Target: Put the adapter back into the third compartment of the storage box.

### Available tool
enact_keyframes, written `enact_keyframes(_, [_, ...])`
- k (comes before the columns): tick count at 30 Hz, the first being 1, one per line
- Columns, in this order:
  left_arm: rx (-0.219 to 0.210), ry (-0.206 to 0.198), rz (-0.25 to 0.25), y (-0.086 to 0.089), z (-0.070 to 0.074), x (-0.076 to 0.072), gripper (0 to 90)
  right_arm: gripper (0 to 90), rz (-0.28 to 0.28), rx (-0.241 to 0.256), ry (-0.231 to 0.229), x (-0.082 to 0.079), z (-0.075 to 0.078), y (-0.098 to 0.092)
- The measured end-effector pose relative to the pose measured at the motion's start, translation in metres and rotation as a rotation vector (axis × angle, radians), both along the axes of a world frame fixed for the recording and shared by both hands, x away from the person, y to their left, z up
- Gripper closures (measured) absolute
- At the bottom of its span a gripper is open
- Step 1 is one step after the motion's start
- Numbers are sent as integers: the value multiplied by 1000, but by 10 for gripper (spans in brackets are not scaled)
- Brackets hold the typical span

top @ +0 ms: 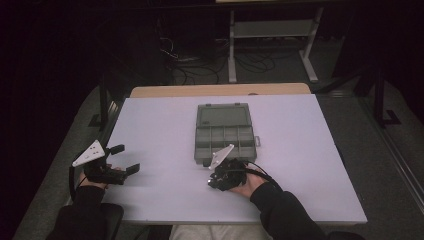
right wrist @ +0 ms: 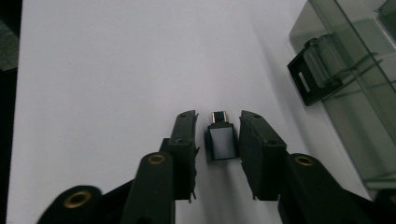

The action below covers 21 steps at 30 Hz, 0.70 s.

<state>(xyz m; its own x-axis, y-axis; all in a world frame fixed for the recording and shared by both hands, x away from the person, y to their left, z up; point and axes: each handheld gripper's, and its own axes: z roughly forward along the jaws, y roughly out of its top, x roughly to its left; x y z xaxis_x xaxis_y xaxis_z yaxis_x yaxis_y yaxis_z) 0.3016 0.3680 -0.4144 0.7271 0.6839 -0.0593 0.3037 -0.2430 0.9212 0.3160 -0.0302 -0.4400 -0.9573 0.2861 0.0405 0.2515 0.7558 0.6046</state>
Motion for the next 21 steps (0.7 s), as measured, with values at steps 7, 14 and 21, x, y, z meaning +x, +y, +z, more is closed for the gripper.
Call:
enact_keyframes(7, [0,1,-1,0,0,0,0,744,-12,-1,-1,1,0,-1])
enact_keyframes(14, [-1,2,0,0,0,0,0,746,-22,11,8,2,2,-2])
enact_keyframes(21, [0,2,0,0,0,0,0,746,-28,9,12,3,3,-3])
